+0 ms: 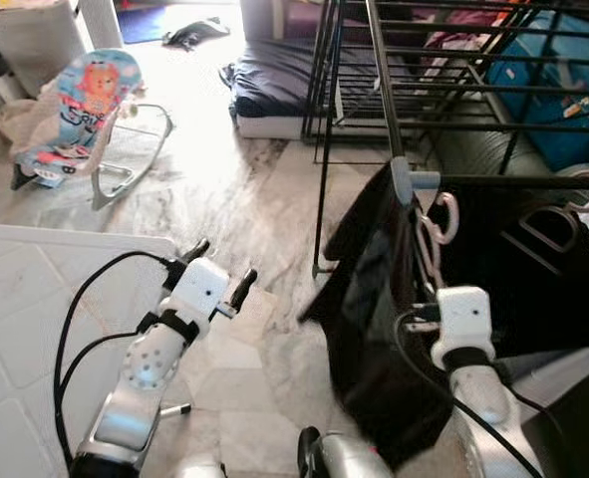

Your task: Hang hanger

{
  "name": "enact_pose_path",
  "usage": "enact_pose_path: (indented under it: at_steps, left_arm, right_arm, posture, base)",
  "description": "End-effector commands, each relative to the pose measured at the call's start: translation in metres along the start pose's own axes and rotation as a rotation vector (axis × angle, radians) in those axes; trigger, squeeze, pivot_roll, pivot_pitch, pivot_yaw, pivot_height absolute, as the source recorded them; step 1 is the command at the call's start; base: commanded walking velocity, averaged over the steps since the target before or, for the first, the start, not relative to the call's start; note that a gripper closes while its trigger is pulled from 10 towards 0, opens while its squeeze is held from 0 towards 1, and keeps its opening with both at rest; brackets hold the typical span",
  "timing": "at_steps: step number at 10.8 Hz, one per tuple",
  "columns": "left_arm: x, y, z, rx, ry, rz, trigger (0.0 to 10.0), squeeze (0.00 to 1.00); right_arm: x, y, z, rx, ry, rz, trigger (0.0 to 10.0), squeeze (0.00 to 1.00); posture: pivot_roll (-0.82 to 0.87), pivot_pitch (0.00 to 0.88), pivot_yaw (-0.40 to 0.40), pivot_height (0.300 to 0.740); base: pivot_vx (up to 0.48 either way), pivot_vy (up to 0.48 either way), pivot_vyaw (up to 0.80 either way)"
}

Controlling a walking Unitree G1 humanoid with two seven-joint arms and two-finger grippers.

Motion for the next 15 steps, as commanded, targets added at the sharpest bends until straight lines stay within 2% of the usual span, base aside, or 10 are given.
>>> enact_pose_path:
  at_steps: [1,9,12,15]
  left_arm:
    - [0.001,-0.001,-0.001,0.012,0.006,-0.005,10.0,0.0]
    - [0.005,0.001,-0.003,0.02,0.015,0.007,10.0,0.0]
    - [0.004,0.0,-0.003,0.007,0.017,0.008,10.0,0.0]
    - [0.005,0.001,-0.006,0.011,0.036,0.012,10.0,0.0]
  right_arm:
    - [0.006,0.013,0.003,0.002,-0.022,0.061,10.0,0.0]
    - [0.012,0.015,0.0,0.012,-0.013,0.067,10.0,0.0]
    - [0.014,0.015,-0.001,0.016,-0.007,0.067,10.0,0.0]
    - [0.016,0.017,-0.013,0.073,0.096,0.078,10.0,0.0]
  posture:
    - [-0.03,0.08,-0.031,0.74]
    - [-0.03,0.08,-0.031,0.74]
    - [-0.03,0.08,-0.031,0.74]
    - [-0.03,0.084,-0.031,0.74]
  base:
    - [0.0,0.0,0.0]
    - [0.0,-0.252,0.0]
    - [0.0,0.0,0.0]
    - [0.0,0.0,0.0]
Point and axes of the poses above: a point about 5 cm out from each wrist's last joint towards the gripper, its own x axis pointing out of the wrist towards the gripper, its own y axis along the axis of the wrist's last joint, z = x × y, the point moved 1 cm from there along x, pointing out of the wrist towards the gripper, and after that the axes turned 7 degrees about -x, right-handed, at the moved point
